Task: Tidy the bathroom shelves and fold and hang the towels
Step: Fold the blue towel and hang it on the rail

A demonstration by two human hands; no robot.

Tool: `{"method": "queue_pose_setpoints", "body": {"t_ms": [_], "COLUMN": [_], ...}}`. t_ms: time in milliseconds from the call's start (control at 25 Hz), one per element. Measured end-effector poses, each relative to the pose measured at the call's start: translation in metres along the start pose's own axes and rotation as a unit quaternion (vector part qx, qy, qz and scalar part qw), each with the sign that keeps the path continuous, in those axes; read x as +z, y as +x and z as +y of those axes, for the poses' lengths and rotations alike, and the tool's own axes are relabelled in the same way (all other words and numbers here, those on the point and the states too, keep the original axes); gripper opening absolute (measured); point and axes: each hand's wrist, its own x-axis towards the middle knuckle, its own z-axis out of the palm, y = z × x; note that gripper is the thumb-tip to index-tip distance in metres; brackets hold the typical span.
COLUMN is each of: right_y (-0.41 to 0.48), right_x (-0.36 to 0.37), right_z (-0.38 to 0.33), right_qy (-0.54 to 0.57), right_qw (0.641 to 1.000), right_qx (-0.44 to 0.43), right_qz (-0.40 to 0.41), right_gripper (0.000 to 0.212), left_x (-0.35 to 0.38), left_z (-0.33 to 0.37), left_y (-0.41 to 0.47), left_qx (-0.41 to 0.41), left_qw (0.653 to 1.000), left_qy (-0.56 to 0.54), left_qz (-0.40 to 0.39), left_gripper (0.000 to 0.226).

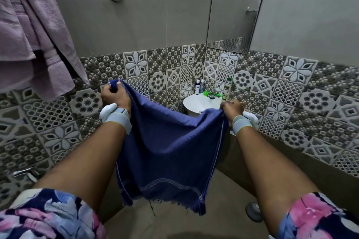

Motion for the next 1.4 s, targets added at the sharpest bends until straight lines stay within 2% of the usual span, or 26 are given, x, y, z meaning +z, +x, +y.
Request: {"method": "queue_pose_setpoints", "body": {"t_ms": [40, 120, 160, 240, 280, 320, 400, 480, 600, 680, 720, 800, 880, 960, 1000, 1040, 1120, 1200, 1320, 1400], "right_y": [-0.005, -0.013, -0.016, -0.025, -0.031, -0.034, -0.039, -0.045, -0.043, -0.039, -0.036, -0.036, -0.044, -0.055, -0.062, -0.063, -0.063, -0.059, -0.062, -0.064], "right_x": [0.003, 0.011, 0.017, 0.031, 0.037, 0.044, 0.051, 0.048, 0.033, 0.021, 0.018, 0.016, 0.011, 0.007, 0.006, 0.007, 0.007, 0.006, 0.000, 0.001], "right_z": [-0.003, -0.011, -0.015, -0.025, -0.029, -0.032, -0.036, -0.041, -0.039, -0.033, -0.028, -0.023, -0.024, -0.022, -0.020, -0.018, -0.019, -0.019, -0.020, -0.019], "right_qy": [-0.052, -0.084, -0.077, -0.032, -0.003, 0.028, 0.055, 0.057, -0.038, -0.081, -0.069, 0.044, 0.154, 0.132, 0.095, 0.082, 0.077, 0.101, 0.095, 0.084], "right_qw": [0.998, 0.991, 0.987, 0.983, 0.982, 0.979, 0.976, 0.978, 0.984, 0.983, 0.984, 0.982, 0.956, 0.932, 0.930, 0.935, 0.964, 0.967, 0.929, 0.915], "right_qx": [-0.028, -0.080, -0.098, -0.105, -0.101, -0.096, -0.082, -0.085, -0.079, -0.039, -0.014, 0.058, 0.097, 0.069, 0.055, 0.049, 0.054, 0.076, 0.124, 0.085], "right_qz": [-0.021, -0.074, -0.101, -0.147, -0.161, -0.178, -0.193, -0.183, -0.157, -0.159, -0.166, -0.175, -0.229, -0.329, -0.352, -0.342, -0.248, -0.220, -0.336, -0.386], "right_gripper": [0.013, 0.021, 0.023, 0.022, 0.022, 0.019, 0.012, 0.016, 0.022, 0.028, 0.028, 0.025, 0.021, 0.012, 0.008, 0.004, 0.014, 0.016, 0.023, 0.023], "left_x": [-0.001, 0.002, 0.004, 0.011, 0.015, 0.019, 0.030, 0.036, 0.037, 0.033, 0.032, 0.031, 0.029, 0.029, 0.028, 0.027, 0.024, 0.019, 0.019, 0.016], "left_z": [0.002, -0.001, -0.004, -0.008, -0.009, -0.010, -0.013, -0.011, -0.007, -0.002, 0.000, 0.002, 0.002, 0.001, 0.001, 0.001, 0.002, 0.005, 0.002, 0.001], "left_y": [-0.006, -0.022, -0.032, -0.058, -0.074, -0.088, -0.107, -0.112, -0.109, -0.107, -0.104, -0.100, -0.103, -0.104, -0.104, -0.102, -0.100, -0.098, -0.091, -0.089], "left_qx": [0.004, 0.055, 0.078, 0.072, 0.059, 0.062, 0.135, 0.190, 0.203, 0.203, 0.195, 0.177, 0.183, 0.190, 0.192, 0.194, 0.201, 0.206, 0.189, 0.186], "left_qw": [0.999, 0.982, 0.963, 0.907, 0.879, 0.863, 0.853, 0.853, 0.845, 0.843, 0.847, 0.855, 0.862, 0.875, 0.881, 0.884, 0.883, 0.879, 0.885, 0.890], "left_qy": [0.003, 0.033, 0.046, 0.050, 0.043, 0.054, 0.121, 0.151, 0.113, 0.079, 0.065, 0.051, 0.057, 0.049, 0.039, 0.033, 0.039, 0.052, 0.057, 0.058], "left_qz": [-0.041, -0.176, -0.256, -0.412, -0.471, -0.498, -0.490, -0.462, -0.483, -0.492, -0.491, -0.485, -0.470, -0.443, -0.431, -0.424, -0.423, -0.427, -0.421, -0.413], "left_gripper": [0.022, 0.039, 0.048, 0.058, 0.059, 0.058, 0.062, 0.065, 0.066, 0.056, 0.053, 0.051, 0.051, 0.051, 0.050, 0.048, 0.047, 0.046, 0.047, 0.049]}}
